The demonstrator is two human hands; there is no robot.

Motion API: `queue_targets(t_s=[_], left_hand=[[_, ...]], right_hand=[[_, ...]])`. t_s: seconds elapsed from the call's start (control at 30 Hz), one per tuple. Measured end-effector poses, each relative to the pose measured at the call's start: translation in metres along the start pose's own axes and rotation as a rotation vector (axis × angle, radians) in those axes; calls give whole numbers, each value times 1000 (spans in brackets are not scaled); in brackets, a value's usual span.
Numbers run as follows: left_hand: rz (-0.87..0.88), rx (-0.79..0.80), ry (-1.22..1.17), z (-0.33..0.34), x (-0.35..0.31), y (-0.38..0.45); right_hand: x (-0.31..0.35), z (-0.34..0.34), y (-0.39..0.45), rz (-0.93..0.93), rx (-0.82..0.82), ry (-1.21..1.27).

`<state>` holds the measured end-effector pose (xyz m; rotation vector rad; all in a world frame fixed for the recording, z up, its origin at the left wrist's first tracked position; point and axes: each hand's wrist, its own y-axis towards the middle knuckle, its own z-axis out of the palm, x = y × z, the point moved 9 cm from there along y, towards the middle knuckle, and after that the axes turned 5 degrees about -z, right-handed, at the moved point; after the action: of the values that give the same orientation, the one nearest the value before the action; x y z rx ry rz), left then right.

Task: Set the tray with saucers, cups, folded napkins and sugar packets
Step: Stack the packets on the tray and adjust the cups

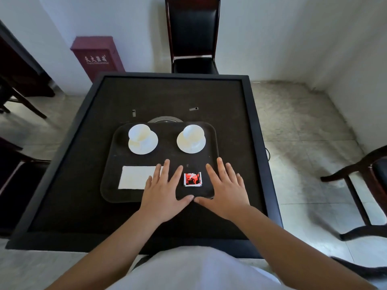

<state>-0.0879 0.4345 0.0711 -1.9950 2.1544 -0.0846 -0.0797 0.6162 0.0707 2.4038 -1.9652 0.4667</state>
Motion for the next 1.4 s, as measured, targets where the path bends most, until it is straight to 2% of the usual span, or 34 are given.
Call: queue_targets(t_s=[0.4,0.7,1.07,1.27,1.4], left_hand=[[-77,-37,-34,-8,6,-10],[-141,-32,-66,-27,83,18],[-65,9,-86,-36,210,88],[61,72,-112,-28,228,136],[94,45,-155,-26,221,163]], right_hand=[[10,-3,8,-98,-13,36],[65,7,63,-142,-28,-6],[160,31,145,-35,130,20],[178,40,188,86,148,71],[179,39,218,107,138,60]])
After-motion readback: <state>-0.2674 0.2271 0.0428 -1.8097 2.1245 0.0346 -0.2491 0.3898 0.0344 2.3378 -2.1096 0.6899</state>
